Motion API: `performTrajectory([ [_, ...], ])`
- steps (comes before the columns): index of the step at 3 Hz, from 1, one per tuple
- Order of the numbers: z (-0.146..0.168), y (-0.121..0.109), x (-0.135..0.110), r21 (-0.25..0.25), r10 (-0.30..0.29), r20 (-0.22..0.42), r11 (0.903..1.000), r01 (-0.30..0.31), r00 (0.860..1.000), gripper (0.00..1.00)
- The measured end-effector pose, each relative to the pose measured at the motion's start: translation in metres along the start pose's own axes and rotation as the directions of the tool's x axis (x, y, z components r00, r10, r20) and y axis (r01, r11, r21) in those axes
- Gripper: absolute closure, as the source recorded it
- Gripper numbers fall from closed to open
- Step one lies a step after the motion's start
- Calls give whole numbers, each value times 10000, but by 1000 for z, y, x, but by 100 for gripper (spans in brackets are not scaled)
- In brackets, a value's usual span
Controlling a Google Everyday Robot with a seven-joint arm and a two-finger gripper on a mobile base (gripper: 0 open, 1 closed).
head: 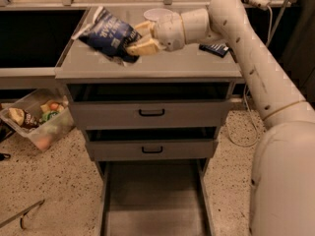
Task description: Pick blue chip bag from bottom drawer and place on counter
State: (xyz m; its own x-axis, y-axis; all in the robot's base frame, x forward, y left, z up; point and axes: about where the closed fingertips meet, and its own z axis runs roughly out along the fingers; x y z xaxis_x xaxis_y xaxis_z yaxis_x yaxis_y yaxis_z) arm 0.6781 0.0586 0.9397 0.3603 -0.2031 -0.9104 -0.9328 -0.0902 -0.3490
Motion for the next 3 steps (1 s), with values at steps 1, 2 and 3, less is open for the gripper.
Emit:
performTrajectory([
  [1,-35,-55,-29,2201,-1352,-43,9664,1329,9908,100],
  [2,-52,-73,-10,3581,-970,-834,9259,1206,9918,100],
  [3,-48,-85,56,4554,698,-1563,8903,92,9852,100],
])
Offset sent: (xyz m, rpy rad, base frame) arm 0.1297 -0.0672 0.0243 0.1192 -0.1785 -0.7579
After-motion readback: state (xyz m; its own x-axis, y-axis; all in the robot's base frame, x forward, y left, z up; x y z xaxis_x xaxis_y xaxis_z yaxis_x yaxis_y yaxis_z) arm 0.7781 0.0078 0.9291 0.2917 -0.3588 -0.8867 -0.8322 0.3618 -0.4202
